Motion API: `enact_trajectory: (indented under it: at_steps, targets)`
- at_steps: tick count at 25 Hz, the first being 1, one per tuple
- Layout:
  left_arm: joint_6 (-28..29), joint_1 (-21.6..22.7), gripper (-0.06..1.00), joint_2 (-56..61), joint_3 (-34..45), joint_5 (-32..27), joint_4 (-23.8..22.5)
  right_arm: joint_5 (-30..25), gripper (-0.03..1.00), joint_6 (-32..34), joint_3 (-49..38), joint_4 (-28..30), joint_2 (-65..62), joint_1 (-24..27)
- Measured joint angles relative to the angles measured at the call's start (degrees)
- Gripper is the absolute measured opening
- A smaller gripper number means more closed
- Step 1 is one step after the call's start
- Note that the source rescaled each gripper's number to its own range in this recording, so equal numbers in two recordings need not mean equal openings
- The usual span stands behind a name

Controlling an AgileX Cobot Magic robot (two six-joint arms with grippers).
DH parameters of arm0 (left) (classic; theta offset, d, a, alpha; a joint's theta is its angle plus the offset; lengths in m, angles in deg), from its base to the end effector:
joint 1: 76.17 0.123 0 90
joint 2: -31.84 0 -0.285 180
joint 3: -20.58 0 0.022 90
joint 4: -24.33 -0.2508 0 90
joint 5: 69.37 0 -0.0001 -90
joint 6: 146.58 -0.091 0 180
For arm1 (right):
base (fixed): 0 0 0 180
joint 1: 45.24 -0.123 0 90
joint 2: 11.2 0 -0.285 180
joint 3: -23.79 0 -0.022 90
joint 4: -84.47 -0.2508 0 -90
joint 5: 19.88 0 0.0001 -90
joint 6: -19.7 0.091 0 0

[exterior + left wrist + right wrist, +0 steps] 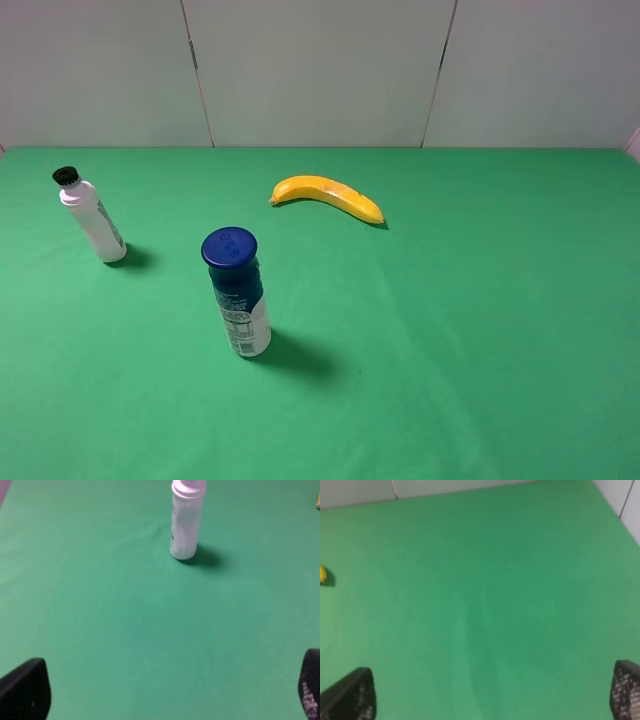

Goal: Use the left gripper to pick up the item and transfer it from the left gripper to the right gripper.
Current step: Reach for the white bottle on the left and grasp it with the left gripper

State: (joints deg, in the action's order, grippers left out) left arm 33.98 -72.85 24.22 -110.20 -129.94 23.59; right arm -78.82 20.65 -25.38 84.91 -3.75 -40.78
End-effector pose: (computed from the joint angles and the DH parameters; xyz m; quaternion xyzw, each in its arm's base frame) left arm -0.0039 0.0008 0.2744 -0.0291 0.8540 0.0190 0.5191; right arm -0.0033 -0.0003 0.2770 0.0400 0.8451 -0.0202 0.5328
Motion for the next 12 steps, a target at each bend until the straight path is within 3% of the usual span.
enact_trajectory:
  at_steps: [12]
  targets:
    - [0.0, 0.0, 1.00, 0.0, 0.0, 0.0, 0.0, 0.0, 1.00, 0.0, 0.0, 0.0, 0.0, 0.0]
